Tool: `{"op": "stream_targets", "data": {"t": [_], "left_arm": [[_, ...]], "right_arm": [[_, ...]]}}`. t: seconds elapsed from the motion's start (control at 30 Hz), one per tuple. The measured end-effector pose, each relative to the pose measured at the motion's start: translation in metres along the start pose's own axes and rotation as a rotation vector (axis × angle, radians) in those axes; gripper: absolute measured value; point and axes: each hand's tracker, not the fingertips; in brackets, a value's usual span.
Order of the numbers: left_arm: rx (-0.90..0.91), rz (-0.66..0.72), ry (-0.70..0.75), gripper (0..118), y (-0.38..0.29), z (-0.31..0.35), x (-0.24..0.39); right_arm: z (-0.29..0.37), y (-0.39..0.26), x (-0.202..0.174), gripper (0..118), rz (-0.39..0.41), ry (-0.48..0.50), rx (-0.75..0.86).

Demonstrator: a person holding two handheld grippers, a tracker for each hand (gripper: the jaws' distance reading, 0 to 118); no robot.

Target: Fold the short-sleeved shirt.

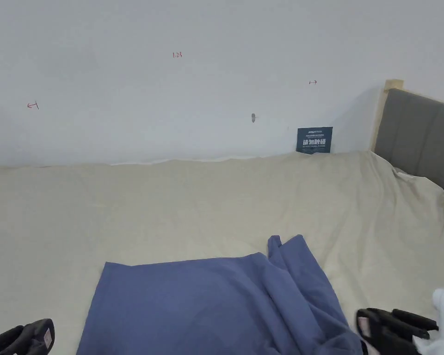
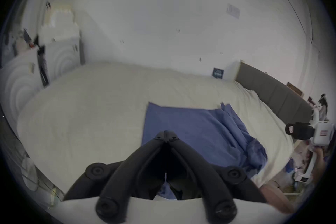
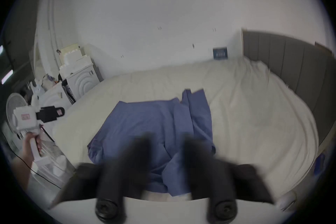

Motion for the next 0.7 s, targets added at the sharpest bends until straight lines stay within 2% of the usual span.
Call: {"op": "stream_targets", "data": {"t": [0.03, 0.13, 0.17, 0.33, 0.43, 0.53, 0.67, 0.7], "left_arm": [[-0.001, 0.006, -0.026, 0, -0.002, 0.004, 0.0], [0.028, 0.036, -0.04, 0, -0.008, 0.016, 0.006], [0.039, 0.037, -0.047, 0, -0.008, 0.015, 0.002], [0.034, 0.08, -0.118, 0, 0.049, -0.019, -0.01], [-0.119, 0.104, -0.139, 0, 0.102, -0.099, -0.029], [-0.396, -0.015, -0.01, 0, 0.14, -0.208, -0.031], [-0.638, 0.269, -0.117, 0, 0.141, -0.33, -0.053], [-0.685, 0.294, -0.082, 11, 0.137, -0.352, -0.055]], "right_arm": [[0.003, -0.004, -0.007, 0, 0.032, -0.028, 0.018], [0.008, -0.009, -0.015, 0, -0.063, 0.068, 0.081], [0.007, -0.01, -0.017, 0, -0.08, 0.066, 0.078], [-0.006, -0.002, -0.017, 0, -0.063, 0.058, 0.057], [-0.019, 0.005, -0.015, 0, -0.03, 0.083, 0.063], [-0.039, 0.01, -0.014, 0, -0.021, 0.116, 0.046], [-0.069, 0.007, -0.013, 0, -0.049, 0.155, -0.004], [-0.076, 0.006, -0.012, 0, -0.057, 0.183, -0.026]]}}
